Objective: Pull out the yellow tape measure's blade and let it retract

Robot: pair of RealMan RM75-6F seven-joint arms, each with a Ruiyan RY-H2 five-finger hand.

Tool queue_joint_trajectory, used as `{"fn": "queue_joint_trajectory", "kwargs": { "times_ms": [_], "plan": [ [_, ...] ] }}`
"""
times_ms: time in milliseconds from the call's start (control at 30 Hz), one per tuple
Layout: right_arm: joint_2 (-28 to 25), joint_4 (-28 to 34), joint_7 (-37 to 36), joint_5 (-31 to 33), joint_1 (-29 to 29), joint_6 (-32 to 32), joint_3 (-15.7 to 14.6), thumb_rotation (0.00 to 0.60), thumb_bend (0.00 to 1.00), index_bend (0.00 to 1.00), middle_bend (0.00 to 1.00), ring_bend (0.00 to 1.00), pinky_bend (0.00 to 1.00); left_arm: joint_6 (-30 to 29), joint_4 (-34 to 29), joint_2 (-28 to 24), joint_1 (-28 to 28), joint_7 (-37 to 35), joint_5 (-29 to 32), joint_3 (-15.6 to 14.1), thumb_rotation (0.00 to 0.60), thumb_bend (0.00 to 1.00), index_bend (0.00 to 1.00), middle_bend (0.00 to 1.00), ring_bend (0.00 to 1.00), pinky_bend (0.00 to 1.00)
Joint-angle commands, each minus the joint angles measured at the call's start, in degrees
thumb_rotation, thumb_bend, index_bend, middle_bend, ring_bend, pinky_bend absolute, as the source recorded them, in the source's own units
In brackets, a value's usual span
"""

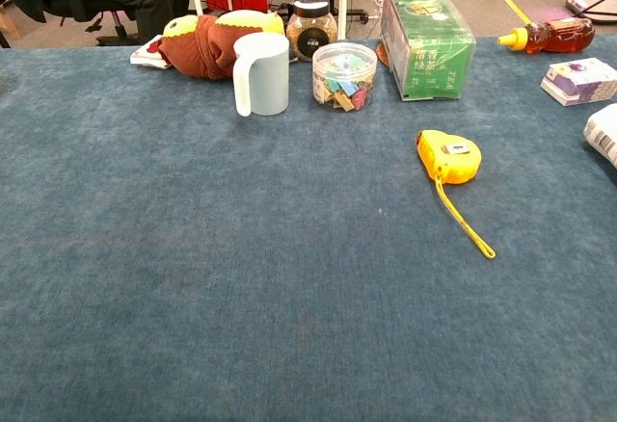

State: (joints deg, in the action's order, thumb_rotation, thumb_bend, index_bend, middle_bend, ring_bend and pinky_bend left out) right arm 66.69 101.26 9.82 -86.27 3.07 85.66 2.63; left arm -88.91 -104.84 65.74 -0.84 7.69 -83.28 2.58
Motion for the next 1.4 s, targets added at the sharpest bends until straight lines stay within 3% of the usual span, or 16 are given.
{"fn": "queue_joint_trajectory", "kwargs": {
  "times_ms": [33,933,1400],
  "plan": [
    [-0.01,-0.04,-0.08,0.09,0.02,-0.08,0.03,0.593,0.16,0.17,0.12,0.1,0.1,0.19,-0.1,0.12,-0.1,0.12,0.14,0.04,0.6,0.19,0.33,0.11,0.04,0.18],
    [0.09,-0.75,-1.17,0.32,0.4,-0.79,0.26,0.594,0.16,0.17,0.12,0.11,0.11,0.54,-1.31,-0.64,-0.24,1.04,0.51,0.2,0.6,0.19,0.33,0.11,0.04,0.18],
    [0.76,-1.69,-3.4,0.61,2.58,-2.86,1.8,0.593,0.15,0.17,0.14,0.14,0.12,3.78,-1.83,-0.94,-2.43,1.83,1.42,0.94,0.6,0.19,0.36,0.11,0.05,0.18]
  ]
}}
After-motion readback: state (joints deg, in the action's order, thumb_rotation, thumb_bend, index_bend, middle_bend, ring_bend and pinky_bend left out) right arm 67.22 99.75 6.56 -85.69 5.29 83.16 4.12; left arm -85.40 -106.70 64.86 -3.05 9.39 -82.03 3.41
